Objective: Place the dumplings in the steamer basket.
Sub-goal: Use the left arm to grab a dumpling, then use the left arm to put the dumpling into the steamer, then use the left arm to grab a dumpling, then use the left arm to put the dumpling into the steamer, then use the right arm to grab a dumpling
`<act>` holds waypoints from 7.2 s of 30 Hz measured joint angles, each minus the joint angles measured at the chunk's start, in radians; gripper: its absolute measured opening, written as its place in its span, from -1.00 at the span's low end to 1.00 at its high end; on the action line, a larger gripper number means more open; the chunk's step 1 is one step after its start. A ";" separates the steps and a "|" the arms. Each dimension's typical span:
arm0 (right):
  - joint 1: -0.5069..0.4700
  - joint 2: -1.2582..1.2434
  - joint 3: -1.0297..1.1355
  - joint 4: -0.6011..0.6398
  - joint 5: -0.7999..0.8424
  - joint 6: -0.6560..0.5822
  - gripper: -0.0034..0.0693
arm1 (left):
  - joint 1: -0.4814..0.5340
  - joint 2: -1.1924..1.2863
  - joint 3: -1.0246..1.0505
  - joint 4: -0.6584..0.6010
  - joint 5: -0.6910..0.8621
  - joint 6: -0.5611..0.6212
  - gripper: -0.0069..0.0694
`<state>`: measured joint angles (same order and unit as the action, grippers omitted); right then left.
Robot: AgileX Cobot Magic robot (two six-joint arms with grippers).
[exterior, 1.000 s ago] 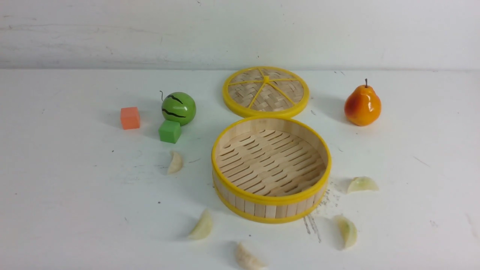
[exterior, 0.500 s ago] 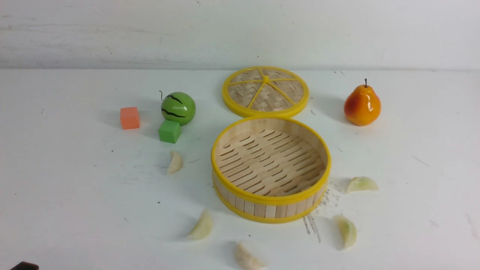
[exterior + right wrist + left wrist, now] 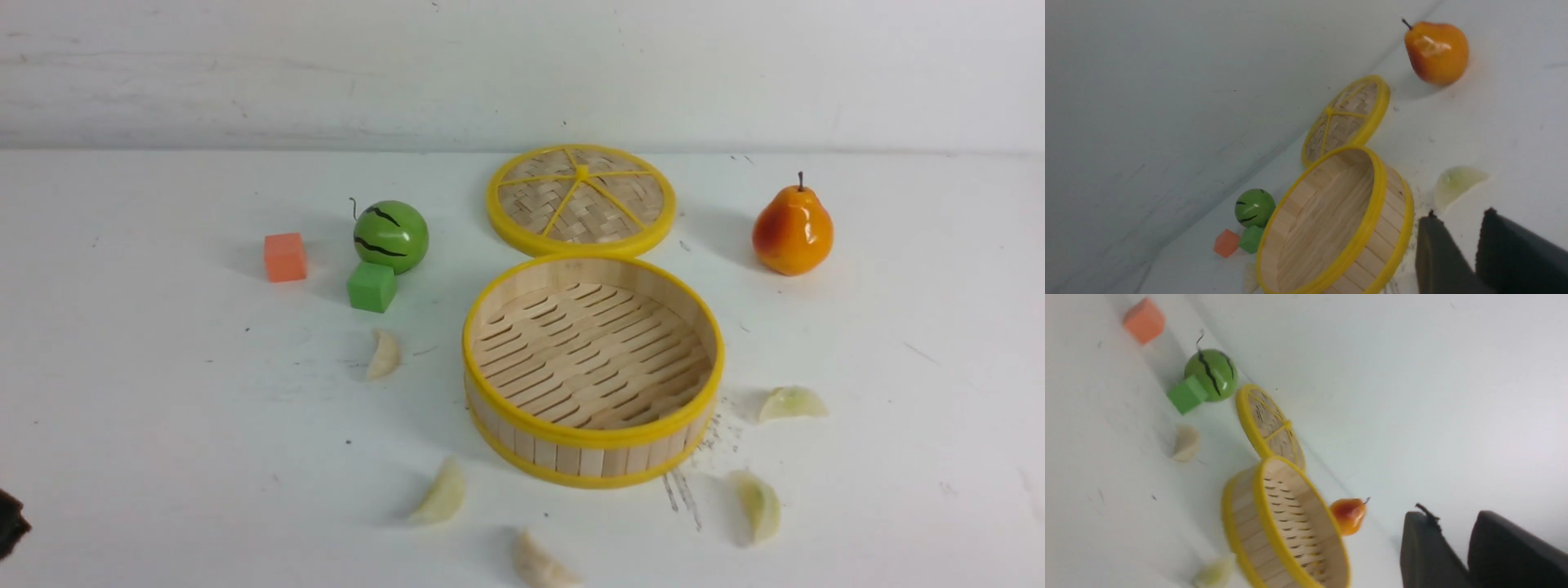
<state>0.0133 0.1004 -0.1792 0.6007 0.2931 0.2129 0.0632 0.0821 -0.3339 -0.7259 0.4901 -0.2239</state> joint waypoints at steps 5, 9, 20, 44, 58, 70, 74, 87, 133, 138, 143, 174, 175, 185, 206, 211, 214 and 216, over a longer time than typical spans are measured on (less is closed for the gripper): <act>0.000 0.350 -0.324 -0.112 0.107 -0.328 -0.95 | 0.000 0.309 -0.279 0.315 0.237 0.057 -0.86; 0.013 0.595 -0.537 -0.157 0.340 -0.458 -0.96 | 0.000 0.493 -0.437 0.506 0.410 0.071 -0.86; 0.291 1.027 -0.781 -0.287 0.663 -0.497 -0.94 | -0.346 1.068 -0.799 0.791 0.571 -0.024 -0.84; 0.307 1.006 -0.783 -0.375 0.678 -0.489 -0.91 | -0.359 2.227 -1.686 0.761 0.654 0.013 0.67; 0.307 1.006 -0.784 -0.397 0.665 -0.483 -0.88 | -0.369 2.198 -1.718 0.755 0.696 0.024 -0.34; 0.307 0.842 -0.784 -0.470 0.717 -0.342 -0.87 | -0.678 2.131 -1.926 0.750 0.661 -0.050 -0.34; 0.307 0.753 -0.785 -0.498 0.744 -0.330 -0.85 | -0.754 2.218 -1.927 0.792 0.561 -0.126 -0.34; 0.307 0.665 -0.785 -0.534 0.786 -0.305 -0.82 | -0.765 2.339 -1.927 0.901 0.401 -0.344 -0.06; 0.307 0.665 -0.785 -0.469 0.748 -0.305 -0.66 | -0.640 1.750 -0.810 0.774 0.130 -0.012 0.48; 0.307 0.665 -0.785 -0.470 0.757 -0.305 -0.64 | -0.640 1.794 -0.812 0.772 0.125 -0.010 0.08; 0.307 0.665 -0.785 -0.470 0.759 -0.305 -0.64 | -0.646 1.772 -0.865 0.762 0.232 -0.010 -0.16; 0.307 0.665 -0.785 -0.472 0.774 -0.305 -0.55 | -0.676 2.322 -1.884 0.783 0.511 -0.187 0.35; 0.307 0.665 -0.785 -0.472 0.774 -0.305 -0.55 | -0.676 2.319 -1.889 0.782 0.523 -0.183 0.41; 0.361 0.686 -0.788 -0.430 0.750 -0.373 -0.55 | -0.676 2.014 -1.926 0.755 0.745 0.032 0.46; 0.771 1.536 -1.092 -0.381 0.639 -0.434 0.03 | -0.676 0.928 -0.664 0.790 0.557 -0.084 -0.81; 0.784 1.726 -1.135 -0.392 0.545 -0.457 0.65 | -0.676 0.786 -0.545 0.795 0.562 -0.113 -0.86; 0.788 1.799 -1.138 -0.400 0.461 -0.470 0.76 | -0.676 0.736 -0.522 0.795 0.583 -0.116 -0.86; 0.788 1.827 -1.139 -0.410 0.431 -0.471 0.75 | -0.676 0.723 -0.521 0.796 0.592 -0.117 -0.86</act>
<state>0.8008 1.9271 -1.3181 0.1907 0.7236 -0.2576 -0.6131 0.8052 -0.8545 0.0705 1.0818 -0.3407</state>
